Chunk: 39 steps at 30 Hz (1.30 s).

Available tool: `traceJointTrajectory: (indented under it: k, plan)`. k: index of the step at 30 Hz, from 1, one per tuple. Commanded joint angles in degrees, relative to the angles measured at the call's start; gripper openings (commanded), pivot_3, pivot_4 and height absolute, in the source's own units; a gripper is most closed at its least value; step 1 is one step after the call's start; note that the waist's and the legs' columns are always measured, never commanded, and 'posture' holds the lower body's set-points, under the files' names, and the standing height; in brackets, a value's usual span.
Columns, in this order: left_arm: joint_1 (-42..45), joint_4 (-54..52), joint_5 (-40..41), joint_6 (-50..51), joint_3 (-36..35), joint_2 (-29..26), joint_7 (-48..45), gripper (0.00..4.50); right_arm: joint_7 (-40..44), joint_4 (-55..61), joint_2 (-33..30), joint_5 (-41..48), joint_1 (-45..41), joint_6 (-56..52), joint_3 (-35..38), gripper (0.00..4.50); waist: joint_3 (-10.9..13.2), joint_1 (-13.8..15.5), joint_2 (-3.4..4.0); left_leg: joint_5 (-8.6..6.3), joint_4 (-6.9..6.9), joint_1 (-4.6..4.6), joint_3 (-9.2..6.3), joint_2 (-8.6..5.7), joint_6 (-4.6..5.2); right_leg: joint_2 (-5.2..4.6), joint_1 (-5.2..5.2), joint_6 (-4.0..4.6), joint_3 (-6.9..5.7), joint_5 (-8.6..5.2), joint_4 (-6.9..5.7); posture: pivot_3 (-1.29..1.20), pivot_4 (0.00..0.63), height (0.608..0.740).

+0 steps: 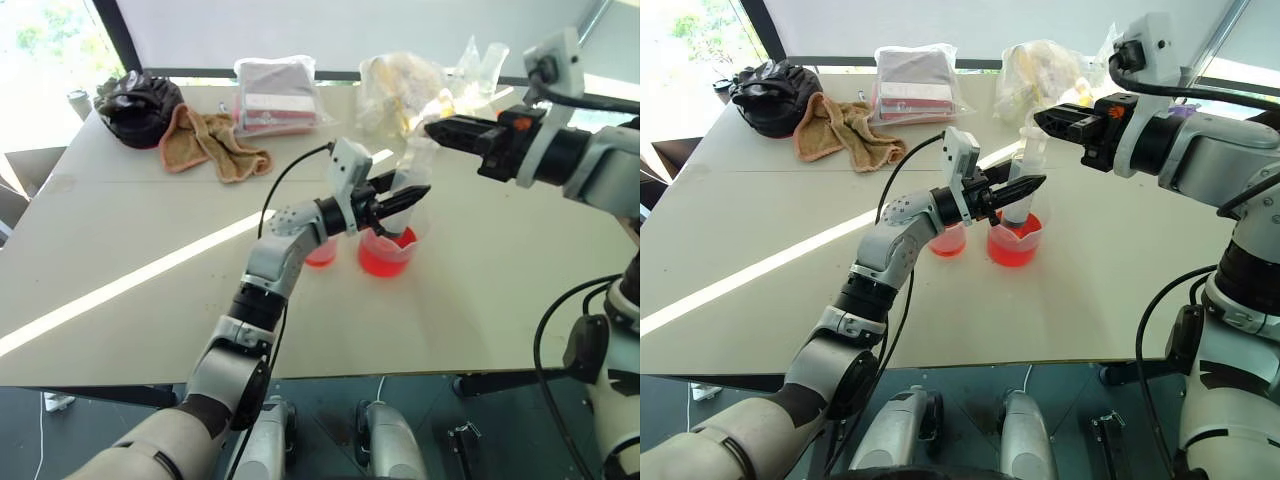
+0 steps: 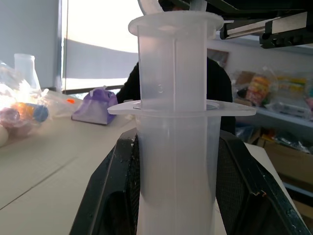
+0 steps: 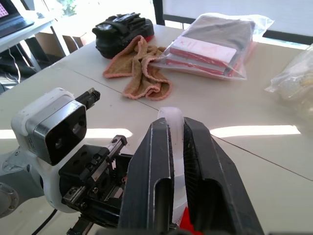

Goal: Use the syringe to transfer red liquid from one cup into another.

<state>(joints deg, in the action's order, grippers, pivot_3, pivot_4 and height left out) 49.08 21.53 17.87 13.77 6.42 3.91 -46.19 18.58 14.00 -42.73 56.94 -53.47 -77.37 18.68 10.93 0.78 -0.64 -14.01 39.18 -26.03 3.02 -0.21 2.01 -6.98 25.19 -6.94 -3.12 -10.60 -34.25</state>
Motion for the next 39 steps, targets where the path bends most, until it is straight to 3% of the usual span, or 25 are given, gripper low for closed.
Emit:
traceJointTrajectory:
  k: [1,5,17,29,39]
  plan:
    - [0.29,-0.26,-0.50,0.37,2.33,0.90,-1.04,1.46,1.46,2.66,-0.73,0.99,-1.06,3.00,2.26,1.70,-0.01,0.08,0.01,0.00,0.00,0.00,-0.01,0.00,0.00,0.00,0.00,0.00,0.00,0.00,0.00,0.00,0.150,0.740]
    - [0.84,-0.24,-0.08,0.35,1.78,0.74,-0.76,1.46,2.56,3.46,-2.44,0.66,-0.06,2.80,1.28,3.70,-0.01,0.04,0.02,0.00,0.00,0.00,-0.02,0.00,0.00,0.01,-0.01,0.00,-0.01,0.00,0.00,0.00,0.150,0.740]
    - [4.45,-0.05,1.52,-0.55,-1.83,0.47,1.08,1.46,4.95,2.20,-5.69,0.84,1.14,4.51,3.78,3.70,-0.01,0.04,0.02,0.00,0.00,-0.01,-0.03,0.01,0.00,0.01,0.00,0.01,-0.01,0.00,0.02,0.00,0.150,0.740]
    - [8.85,-7.92,7.81,4.70,-7.35,0.17,5.73,1.46,3.80,-1.26,-4.71,1.53,0.73,5.28,6.44,3.70,-0.01,0.04,0.01,0.00,0.00,-0.03,-0.03,0.00,0.00,0.01,0.01,0.00,-0.01,0.00,0.02,0.00,0.150,0.740]
    - [9.10,-16.13,10.99,9.60,-10.65,-6.02,10.07,1.46,2.61,-1.16,-2.94,1.83,0.04,5.14,5.36,3.70,-0.01,-0.04,0.02,0.00,0.00,-0.03,-0.03,0.00,0.00,0.04,0.01,-0.01,0.00,0.00,0.00,0.00,0.150,0.740]
